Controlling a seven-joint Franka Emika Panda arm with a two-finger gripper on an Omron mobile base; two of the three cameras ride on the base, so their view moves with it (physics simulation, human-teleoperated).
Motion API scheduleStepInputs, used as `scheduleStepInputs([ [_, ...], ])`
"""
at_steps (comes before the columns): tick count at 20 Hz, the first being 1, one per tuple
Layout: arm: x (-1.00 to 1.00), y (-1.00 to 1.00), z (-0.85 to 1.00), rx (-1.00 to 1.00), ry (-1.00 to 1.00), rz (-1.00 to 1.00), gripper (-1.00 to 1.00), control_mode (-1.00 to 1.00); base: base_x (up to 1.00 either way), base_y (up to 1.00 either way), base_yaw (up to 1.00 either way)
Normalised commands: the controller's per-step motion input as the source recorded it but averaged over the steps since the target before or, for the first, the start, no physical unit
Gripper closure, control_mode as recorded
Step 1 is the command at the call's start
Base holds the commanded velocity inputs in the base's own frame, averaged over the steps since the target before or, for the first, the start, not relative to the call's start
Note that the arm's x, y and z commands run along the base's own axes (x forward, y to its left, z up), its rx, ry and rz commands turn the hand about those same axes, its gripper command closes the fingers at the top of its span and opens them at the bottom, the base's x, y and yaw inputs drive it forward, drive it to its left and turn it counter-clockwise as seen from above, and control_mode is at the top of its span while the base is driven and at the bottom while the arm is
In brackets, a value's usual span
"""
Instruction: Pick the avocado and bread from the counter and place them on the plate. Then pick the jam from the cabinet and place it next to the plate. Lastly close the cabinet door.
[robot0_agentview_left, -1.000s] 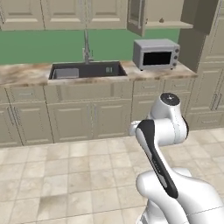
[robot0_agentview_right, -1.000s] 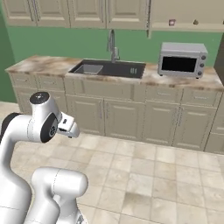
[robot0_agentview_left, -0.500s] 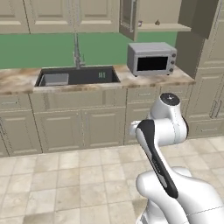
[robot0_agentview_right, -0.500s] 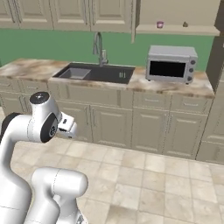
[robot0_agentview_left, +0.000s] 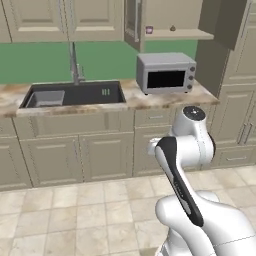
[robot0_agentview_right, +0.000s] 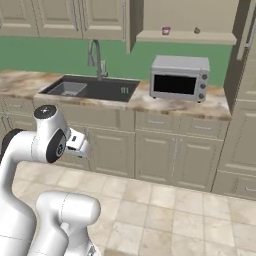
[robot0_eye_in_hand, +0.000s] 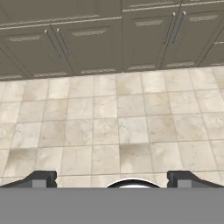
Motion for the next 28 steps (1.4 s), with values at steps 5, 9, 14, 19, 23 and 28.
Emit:
scheduleStepInputs([
  [5, 0.00, 0.00, 0.00, 0.00, 0.00, 0.00, -1.00, 1.00, 0.56, -0.49, 0.00],
  [9, 0.00, 0.00, 0.00, 0.00, 0.00, 0.00, -1.00, 1.00, 0.57, -0.47, 0.00],
  [14, 0.00, 0.00, 0.00, 0.00, 0.00, 0.00, -1.00, 1.00, 0.57, -0.43, 0.00],
  [19, 0.00, 0.00, 0.00, 0.00, 0.00, 0.00, -1.00, 1.00, 0.61, -0.34, 0.00],
  [23, 0.00, 0.00, 0.00, 0.00, 0.00, 0.00, -1.00, 1.00, 0.59, -0.32, 0.00],
  [28, 0.00, 0.00, 0.00, 0.00, 0.00, 0.00, -1.00, 1.00, 0.62, -0.34, 0.00],
])
